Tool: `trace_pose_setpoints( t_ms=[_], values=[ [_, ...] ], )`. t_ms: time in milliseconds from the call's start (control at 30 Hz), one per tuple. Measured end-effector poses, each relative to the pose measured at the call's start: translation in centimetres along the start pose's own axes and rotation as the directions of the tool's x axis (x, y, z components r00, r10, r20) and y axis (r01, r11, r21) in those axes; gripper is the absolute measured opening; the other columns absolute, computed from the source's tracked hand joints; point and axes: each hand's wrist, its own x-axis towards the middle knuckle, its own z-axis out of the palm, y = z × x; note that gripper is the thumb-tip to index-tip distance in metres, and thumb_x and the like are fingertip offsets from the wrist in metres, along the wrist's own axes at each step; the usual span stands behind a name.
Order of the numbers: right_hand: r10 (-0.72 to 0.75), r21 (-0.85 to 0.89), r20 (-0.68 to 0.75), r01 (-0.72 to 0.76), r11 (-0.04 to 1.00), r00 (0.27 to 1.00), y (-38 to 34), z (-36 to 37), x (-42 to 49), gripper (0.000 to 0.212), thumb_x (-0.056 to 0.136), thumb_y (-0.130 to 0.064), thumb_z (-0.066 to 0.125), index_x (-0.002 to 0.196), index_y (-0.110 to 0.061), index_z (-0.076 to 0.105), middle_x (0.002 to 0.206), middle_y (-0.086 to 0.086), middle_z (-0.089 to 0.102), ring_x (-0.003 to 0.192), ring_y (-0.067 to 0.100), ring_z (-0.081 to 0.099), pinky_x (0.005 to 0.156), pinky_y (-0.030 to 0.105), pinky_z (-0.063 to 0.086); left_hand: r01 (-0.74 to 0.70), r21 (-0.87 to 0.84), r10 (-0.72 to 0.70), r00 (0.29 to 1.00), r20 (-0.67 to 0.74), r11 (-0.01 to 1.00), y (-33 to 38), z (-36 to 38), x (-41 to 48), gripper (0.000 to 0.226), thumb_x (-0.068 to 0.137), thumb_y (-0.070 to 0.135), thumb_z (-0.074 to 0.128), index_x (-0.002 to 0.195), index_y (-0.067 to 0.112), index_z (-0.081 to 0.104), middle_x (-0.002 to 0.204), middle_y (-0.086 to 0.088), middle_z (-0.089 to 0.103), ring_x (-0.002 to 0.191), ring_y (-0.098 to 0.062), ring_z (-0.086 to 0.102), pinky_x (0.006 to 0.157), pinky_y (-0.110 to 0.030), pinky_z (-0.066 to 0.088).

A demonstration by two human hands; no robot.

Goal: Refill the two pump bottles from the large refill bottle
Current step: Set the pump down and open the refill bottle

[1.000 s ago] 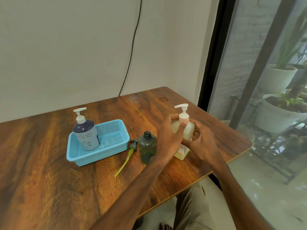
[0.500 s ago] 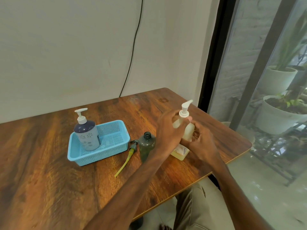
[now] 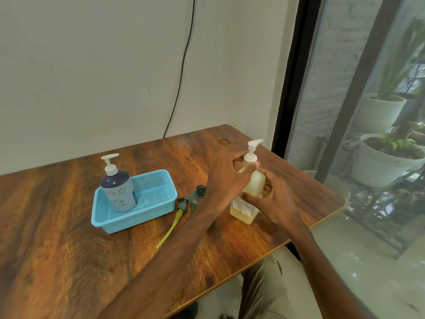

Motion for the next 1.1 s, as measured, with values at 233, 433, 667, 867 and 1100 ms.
trace_pose_setpoints(
  t_ms=[233,433,667,867,1100],
  values=[
    [0.0,-0.017,-0.01,-0.001,1.0,1.0,-0.1,-0.1,-0.1,0.073,0.065,-0.044,0.089,0.128,-0.033,0.054,0.117,-0.018,0.065,0.105,0.001,0.062,0.088,0.032,0.057,0.077,0.054,-0.084,0.987,0.138,0.996,0.1,-0.2,0.9,0.018,0.087,0.035,0.081,0.099,0.023,0.083,0.083,0.008,0.077,0.076,-0.009,0.067,0.068,-0.031,0.053],
    [0.007,-0.052,-0.005,-0.007,0.999,1.0,0.3,0.0,0.1,0.081,0.064,-0.045,0.089,0.135,-0.029,0.053,0.126,-0.013,0.062,0.115,0.009,0.058,0.093,0.035,0.055,0.051,-0.063,-0.056,0.996,-0.068,0.997,2.0,-2.0,2.9,0.015,0.094,0.03,0.076,0.094,0.016,0.083,0.072,0.01,0.074,0.063,0.004,0.065,0.056,-0.01,0.044],
    [0.031,-0.045,-0.005,-0.031,0.998,1.0,0.6,0.0,0.1,0.084,0.063,-0.047,0.089,0.136,-0.031,0.052,0.129,-0.013,0.06,0.118,0.01,0.057,0.095,0.042,0.055,-0.006,-0.014,0.004,0.988,-0.156,1.0,3.1,-3.7,6.5,0.019,0.092,0.03,0.077,0.087,0.012,0.084,0.068,0.012,0.072,0.062,0.012,0.061,0.061,-0.004,0.039],
    [0.039,-0.034,-0.001,-0.039,0.999,0.999,0.3,0.2,0.2,0.084,0.064,-0.043,0.09,0.137,-0.029,0.051,0.132,-0.011,0.059,0.119,0.011,0.056,0.096,0.041,0.055,-0.057,0.007,0.058,0.982,-0.183,0.998,3.1,-4.6,7.7,0.019,0.093,0.03,0.077,0.089,0.013,0.084,0.069,0.012,0.07,0.062,0.015,0.059,0.062,-0.002,0.038],
    [0.052,-0.039,-0.017,-0.053,0.998,0.998,0.1,0.2,0.0,0.082,0.066,-0.04,0.09,0.137,-0.033,0.049,0.135,-0.011,0.058,0.121,0.011,0.054,0.097,0.039,0.054,-0.086,0.033,0.091,0.968,-0.235,0.996,3.2,-5.3,8.9,0.021,0.092,0.032,0.077,0.084,0.014,0.084,0.065,0.015,0.068,0.063,0.014,0.06,0.065,-0.003,0.038]
  ],
)
